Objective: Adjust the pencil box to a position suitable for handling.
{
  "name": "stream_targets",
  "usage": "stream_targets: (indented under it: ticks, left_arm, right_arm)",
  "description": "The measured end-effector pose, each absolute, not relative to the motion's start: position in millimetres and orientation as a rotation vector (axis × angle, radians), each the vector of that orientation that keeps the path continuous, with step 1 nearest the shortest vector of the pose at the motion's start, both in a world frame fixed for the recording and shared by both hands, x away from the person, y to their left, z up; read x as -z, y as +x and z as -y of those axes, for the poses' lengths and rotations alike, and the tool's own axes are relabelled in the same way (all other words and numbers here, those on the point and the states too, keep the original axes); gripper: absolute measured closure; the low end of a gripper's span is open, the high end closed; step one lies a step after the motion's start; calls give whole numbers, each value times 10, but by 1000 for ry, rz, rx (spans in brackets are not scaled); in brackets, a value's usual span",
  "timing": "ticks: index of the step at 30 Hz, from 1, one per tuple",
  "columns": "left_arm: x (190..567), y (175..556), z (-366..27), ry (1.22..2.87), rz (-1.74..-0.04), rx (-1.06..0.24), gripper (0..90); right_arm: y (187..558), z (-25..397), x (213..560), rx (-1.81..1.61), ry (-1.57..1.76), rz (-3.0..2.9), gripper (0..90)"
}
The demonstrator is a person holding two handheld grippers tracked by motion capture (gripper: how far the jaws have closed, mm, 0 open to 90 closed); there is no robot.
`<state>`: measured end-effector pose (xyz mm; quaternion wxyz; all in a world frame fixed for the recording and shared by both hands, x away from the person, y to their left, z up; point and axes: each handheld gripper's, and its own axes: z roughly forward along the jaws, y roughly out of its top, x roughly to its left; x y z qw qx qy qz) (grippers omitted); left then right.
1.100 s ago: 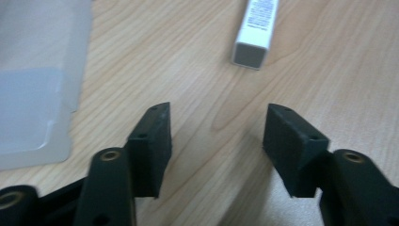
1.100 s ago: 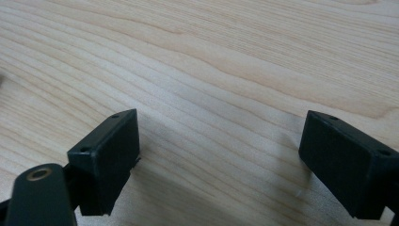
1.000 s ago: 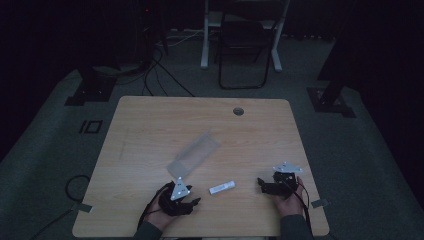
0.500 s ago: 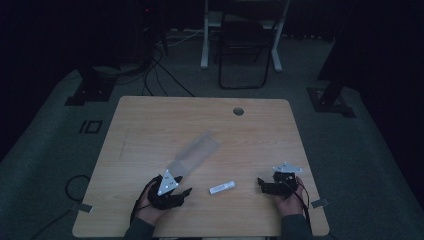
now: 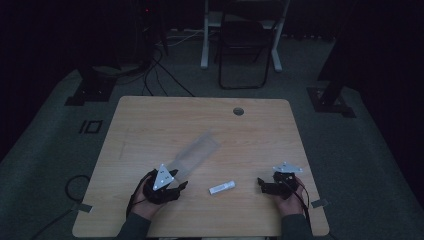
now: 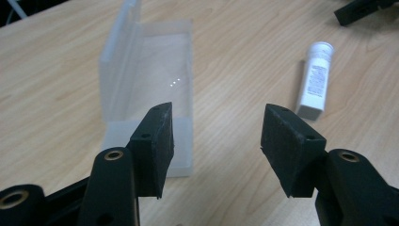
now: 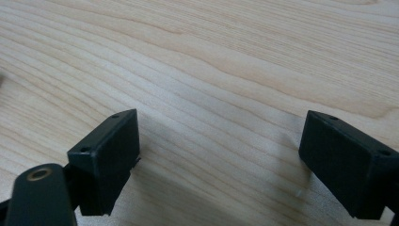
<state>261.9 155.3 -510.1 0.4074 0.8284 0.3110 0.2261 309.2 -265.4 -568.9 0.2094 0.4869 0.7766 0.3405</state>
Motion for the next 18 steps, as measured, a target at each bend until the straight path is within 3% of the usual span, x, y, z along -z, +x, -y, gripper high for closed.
stream_targets:
  ticks: [18]
  left_arm:
    - [4893, 2716, -1587, 2056, -787, -642, 447]
  right_arm:
    - [3091, 2653, 5689, -951, 1349, -2160, 136]
